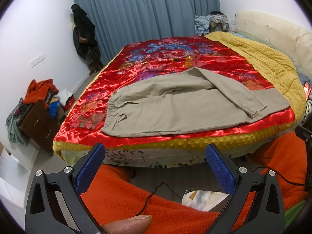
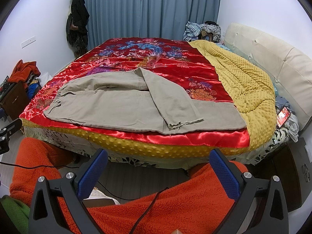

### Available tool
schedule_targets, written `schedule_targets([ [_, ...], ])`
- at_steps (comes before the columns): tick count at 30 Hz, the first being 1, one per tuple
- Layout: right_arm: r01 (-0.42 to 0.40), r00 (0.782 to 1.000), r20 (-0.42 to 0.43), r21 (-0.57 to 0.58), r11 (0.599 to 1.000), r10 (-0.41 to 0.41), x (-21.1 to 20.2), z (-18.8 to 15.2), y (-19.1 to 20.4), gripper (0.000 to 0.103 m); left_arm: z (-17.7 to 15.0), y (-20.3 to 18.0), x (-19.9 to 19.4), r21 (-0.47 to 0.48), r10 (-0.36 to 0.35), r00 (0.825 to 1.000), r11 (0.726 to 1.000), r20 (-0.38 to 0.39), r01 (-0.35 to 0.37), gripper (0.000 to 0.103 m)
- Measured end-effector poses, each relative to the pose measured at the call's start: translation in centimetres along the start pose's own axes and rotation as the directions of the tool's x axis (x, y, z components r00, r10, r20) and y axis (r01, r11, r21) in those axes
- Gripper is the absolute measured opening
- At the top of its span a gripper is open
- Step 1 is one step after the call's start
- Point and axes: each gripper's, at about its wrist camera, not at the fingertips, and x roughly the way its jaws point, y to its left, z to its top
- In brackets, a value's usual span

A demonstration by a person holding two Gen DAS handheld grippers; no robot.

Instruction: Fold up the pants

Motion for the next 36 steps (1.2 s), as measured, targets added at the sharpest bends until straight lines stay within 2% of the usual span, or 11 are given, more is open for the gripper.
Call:
schedule_targets([
  [36, -0.001, 1.0, -0.009, 0.0, 1.0, 0.001, 0.57, -0.49, -0.11, 0.103, -0.04, -0.22, 0.05, 0.006, 0.002, 1.0, 1.0, -0.003, -0.002, 0.103],
])
